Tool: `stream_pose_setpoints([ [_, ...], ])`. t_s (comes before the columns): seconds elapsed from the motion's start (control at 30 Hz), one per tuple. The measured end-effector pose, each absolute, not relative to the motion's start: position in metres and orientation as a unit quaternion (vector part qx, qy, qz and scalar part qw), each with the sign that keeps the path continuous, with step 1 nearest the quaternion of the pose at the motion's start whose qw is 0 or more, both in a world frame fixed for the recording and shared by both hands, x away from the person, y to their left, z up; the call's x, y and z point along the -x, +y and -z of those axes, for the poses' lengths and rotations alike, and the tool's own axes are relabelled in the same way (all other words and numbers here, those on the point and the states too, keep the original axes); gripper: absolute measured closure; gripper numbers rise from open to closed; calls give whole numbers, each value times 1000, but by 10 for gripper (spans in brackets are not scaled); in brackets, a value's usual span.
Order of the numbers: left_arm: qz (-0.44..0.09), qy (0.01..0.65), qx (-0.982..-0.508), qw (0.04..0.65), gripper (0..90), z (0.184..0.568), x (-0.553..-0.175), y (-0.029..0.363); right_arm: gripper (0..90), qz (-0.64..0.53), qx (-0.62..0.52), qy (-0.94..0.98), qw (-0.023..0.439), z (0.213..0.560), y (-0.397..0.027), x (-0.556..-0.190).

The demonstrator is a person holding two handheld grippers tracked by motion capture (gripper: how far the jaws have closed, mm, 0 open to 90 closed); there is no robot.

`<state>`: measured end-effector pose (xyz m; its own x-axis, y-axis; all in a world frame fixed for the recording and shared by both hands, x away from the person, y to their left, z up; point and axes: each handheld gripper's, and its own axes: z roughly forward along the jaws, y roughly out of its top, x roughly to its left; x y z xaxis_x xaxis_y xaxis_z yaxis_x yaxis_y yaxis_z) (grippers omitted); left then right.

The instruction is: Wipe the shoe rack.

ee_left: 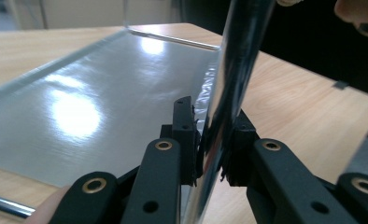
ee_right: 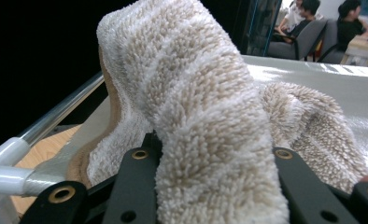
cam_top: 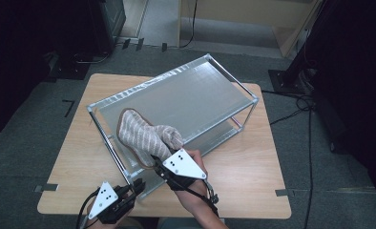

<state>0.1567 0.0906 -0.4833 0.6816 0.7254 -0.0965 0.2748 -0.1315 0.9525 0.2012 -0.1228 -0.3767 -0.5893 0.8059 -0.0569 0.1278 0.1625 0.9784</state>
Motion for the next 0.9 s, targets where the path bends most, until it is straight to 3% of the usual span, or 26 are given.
stream_pose_setpoints([
  [0.17,-196,341,-729,559,800,482,-156,91,684,-559,-334,704,282,373,-139,-212],
  [0.9,-189,331,-737,557,798,481,-161,116,668,-523,-477,602,369,377,-268,-266],
])
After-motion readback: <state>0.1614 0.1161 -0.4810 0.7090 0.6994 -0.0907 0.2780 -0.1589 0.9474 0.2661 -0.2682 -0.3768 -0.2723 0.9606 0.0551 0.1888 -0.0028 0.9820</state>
